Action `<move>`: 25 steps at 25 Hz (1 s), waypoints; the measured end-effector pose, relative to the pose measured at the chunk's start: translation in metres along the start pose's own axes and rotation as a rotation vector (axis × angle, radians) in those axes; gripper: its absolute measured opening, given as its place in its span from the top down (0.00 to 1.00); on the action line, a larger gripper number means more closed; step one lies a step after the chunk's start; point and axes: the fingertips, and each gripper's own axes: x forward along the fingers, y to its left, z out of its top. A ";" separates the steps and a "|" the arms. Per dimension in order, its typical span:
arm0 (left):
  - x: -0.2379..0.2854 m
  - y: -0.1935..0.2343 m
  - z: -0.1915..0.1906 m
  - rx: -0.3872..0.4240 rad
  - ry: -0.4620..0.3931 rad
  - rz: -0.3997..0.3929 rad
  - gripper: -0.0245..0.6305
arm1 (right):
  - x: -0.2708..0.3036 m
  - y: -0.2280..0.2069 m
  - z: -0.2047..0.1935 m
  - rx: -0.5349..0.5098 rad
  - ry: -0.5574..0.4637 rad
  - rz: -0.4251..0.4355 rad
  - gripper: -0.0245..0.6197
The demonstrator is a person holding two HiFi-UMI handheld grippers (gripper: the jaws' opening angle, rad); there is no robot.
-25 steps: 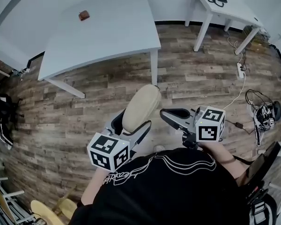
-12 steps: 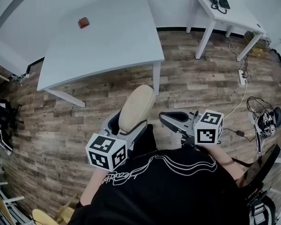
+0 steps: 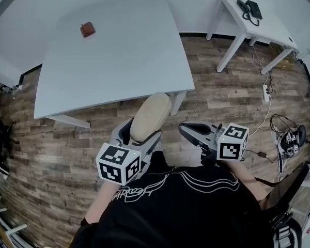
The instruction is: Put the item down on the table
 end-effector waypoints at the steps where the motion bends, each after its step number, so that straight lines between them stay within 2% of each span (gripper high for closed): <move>1: 0.004 0.015 0.006 -0.002 0.004 0.008 0.37 | 0.010 -0.007 0.009 0.001 0.002 -0.006 0.95; 9: 0.034 0.113 0.054 0.005 0.007 0.041 0.37 | 0.083 -0.052 0.061 0.008 0.015 -0.018 0.95; 14: 0.057 0.156 0.070 0.069 0.019 0.071 0.37 | 0.116 -0.071 0.082 0.002 0.007 -0.024 0.95; 19: 0.089 0.189 0.072 0.130 0.051 0.118 0.37 | 0.129 -0.093 0.096 0.007 -0.010 -0.038 0.95; 25: 0.129 0.231 0.047 0.208 0.143 0.180 0.37 | 0.140 -0.114 0.098 0.032 -0.022 -0.056 0.95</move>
